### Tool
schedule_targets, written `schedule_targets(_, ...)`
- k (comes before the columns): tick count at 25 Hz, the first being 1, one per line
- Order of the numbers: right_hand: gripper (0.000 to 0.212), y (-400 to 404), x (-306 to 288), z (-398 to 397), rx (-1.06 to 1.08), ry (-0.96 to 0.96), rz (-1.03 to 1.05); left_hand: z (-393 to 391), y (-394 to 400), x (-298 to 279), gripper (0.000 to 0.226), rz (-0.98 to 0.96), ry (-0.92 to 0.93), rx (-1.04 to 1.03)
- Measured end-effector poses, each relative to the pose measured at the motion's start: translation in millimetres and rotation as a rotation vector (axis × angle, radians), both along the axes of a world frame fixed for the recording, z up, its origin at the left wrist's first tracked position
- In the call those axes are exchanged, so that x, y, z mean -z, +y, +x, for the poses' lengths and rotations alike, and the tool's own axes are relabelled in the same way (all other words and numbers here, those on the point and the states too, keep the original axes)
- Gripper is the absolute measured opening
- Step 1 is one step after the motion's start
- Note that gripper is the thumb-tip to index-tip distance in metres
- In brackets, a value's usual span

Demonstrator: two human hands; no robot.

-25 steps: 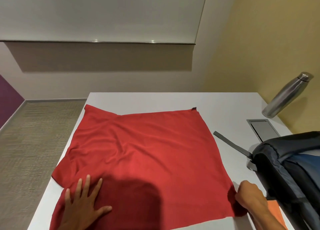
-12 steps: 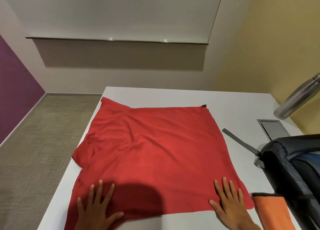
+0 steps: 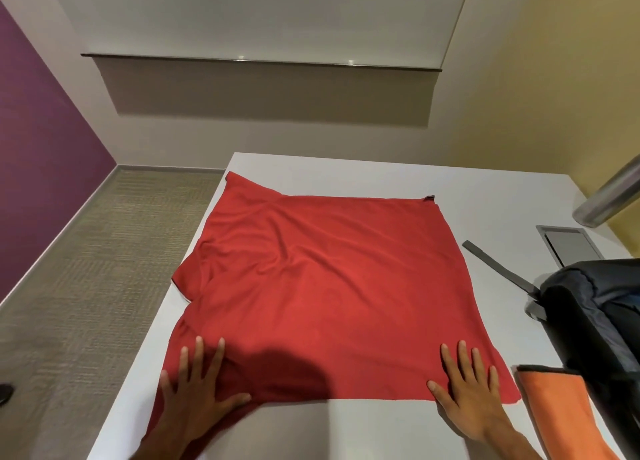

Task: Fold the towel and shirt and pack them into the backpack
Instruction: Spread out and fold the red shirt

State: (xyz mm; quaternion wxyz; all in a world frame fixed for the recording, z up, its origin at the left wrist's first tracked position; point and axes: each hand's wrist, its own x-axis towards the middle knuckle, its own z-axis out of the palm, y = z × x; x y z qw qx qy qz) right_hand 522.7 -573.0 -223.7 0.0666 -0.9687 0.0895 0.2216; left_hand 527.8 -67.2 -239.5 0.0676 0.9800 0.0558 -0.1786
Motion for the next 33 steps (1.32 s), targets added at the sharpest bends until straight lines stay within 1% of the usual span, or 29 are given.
schedule_targets(1, 0.102, -0.6, -2.7, 0.0, -0.004, -0.009, 0.007, 1.3, 4.2, -0.6, 0.115, 0.003, -0.033, 0.007)
schedule_targets(2, 0.102, -1.6, -5.8, -0.4, -0.010, -0.029, 0.016, 1.3, 9.1, -2.9, 0.114, -0.035, -0.071, -0.009)
schedule_targets(3, 0.102, -4.7, -8.5, -1.8, -0.021, -0.068, 0.030, 0.6, 13.8, -8.1, 0.113, -0.122, -0.122, -0.054)
schedule_targets(4, 0.099, -9.7, -10.7, -4.4, -0.047, -0.126, 0.048, -0.6, 20.6, -11.5, 0.110, -0.219, -0.215, -0.113)
schedule_targets(5, 0.092, -16.1, -12.8, -7.9, -0.085, -0.178, 0.063, -3.2, 28.0, -18.9, 0.103, -0.286, -0.306, -0.171)
schedule_targets(6, 0.084, -23.1, -14.3, -11.6, -0.134, -0.225, 0.076, -6.9, 36.1, -26.2, 0.091, -0.322, -0.409, -0.187)
schedule_targets(7, 0.076, -28.7, -15.7, -15.9, -0.169, -0.271, 0.076, -11.9, 43.4, -34.3, 0.077, -0.340, -0.476, -0.138)
schedule_targets(8, 0.070, -33.2, -15.5, -20.2, -0.171, -0.293, 0.077, -16.9, 47.1, -39.9, 0.064, -0.367, -0.517, -0.042)
schedule_targets(9, 0.066, -36.5, -16.1, -23.7, -0.169, -0.306, 0.068, -23.6, 45.6, -46.1, 0.056, -0.388, -0.505, 0.075)
schedule_targets(10, 0.062, -38.3, -17.9, -25.8, -0.172, -0.322, 0.049, -31.4, 43.5, -44.8, 0.055, -0.381, -0.479, 0.208)
schedule_targets(12, 0.059, -40.1, -20.1, -27.7, -0.183, -0.337, 0.033, -45.3, 36.1, -33.8, 0.063, -0.304, -0.408, 0.425)
schedule_targets(14, 0.057, -40.3, -22.4, -27.8, -0.188, -0.324, 0.033, -49.3, 34.2, -18.8, 0.059, -0.248, -0.356, 0.536)
schedule_targets(15, 0.057, -39.9, -23.2, -26.8, -0.191, -0.325, 0.032, -48.4, 36.5, -12.5, 0.053, -0.252, -0.343, 0.531)
schedule_targets(17, 0.056, -40.5, -23.4, -24.5, -0.201, -0.337, 0.046, -43.3, 35.3, -9.9, 0.039, -0.331, -0.294, 0.452)
schedule_targets(18, 0.056, -41.4, -23.5, -23.5, -0.203, -0.334, 0.059, -39.3, 31.9, -16.2, 0.037, -0.410, -0.241, 0.351)
schedule_targets(20, 0.056, -43.2, -23.3, -21.6, -0.203, -0.329, 0.084, -31.2, 25.0, -35.5, 0.043, -0.604, -0.101, 0.041)
schedule_targets(21, 0.055, -43.7, -23.8, -20.6, -0.201, -0.328, 0.094, -25.8, 23.6, -45.1, 0.044, -0.749, -0.028, -0.103)
schedule_targets(22, 0.055, -43.9, -24.8, -20.1, -0.198, -0.325, 0.098, -20.3, 24.7, -51.5, 0.041, -0.896, 0.060, -0.224)
schedule_targets(23, 0.054, -44.8, -25.3, -19.8, -0.201, -0.327, 0.100, -15.7, 27.8, -53.8, 0.039, -0.976, 0.151, -0.302)
schedule_targets(24, 0.054, -45.4, -25.6, -19.7, -0.208, -0.332, 0.099, -13.6, 31.0, -56.0, 0.037, -0.975, 0.237, -0.314)
schedule_targets(25, 0.054, -45.9, -25.6, -19.2, -0.213, -0.342, 0.100, -14.2, 33.9, -57.5, 0.036, -0.898, 0.286, -0.273)
schedule_targets(26, 0.054, -45.8, -26.8, -18.7, -0.211, -0.346, 0.101, -16.0, 34.8, -56.8, 0.037, -0.797, 0.283, -0.226)
schedule_targets(27, 0.055, -45.0, -27.9, -18.3, -0.209, -0.350, 0.102, -19.7, 35.0, -54.7, 0.039, -0.690, 0.208, -0.167)
schedule_targets(28, 0.055, -44.3, -29.0, -18.5, -0.206, -0.353, 0.103, -24.3, 33.8, -52.1, 0.041, -0.604, 0.069, -0.112)
schedule_targets(29, 0.055, -43.0, -29.8, -18.8, -0.208, -0.362, 0.104, -30.0, 32.1, -48.5, 0.038, -0.532, -0.112, -0.044)
schedule_targets(30, 0.054, -41.6, -31.2, -19.6, -0.210, -0.365, 0.102, -37.2, 28.7, -46.7, 0.028, -0.481, -0.286, 0.076)
schedule_targets(31, 0.054, -41.2, -31.1, -20.4, -0.214, -0.371, 0.100, -45.2, 23.7, -47.7, 0.017, -0.466, -0.376, 0.224)
schedule_targets(32, 0.054, -41.4, -31.2, -21.0, -0.213, -0.372, 0.098, -53.0, 18.4, -48.6, 0.008, -0.458, -0.405, 0.379)
schedule_targets(33, 0.055, -41.4, -30.9, -20.9, -0.211, -0.375, 0.097, -60.2, 12.5, -48.6, 0.010, -0.436, -0.418, 0.508)
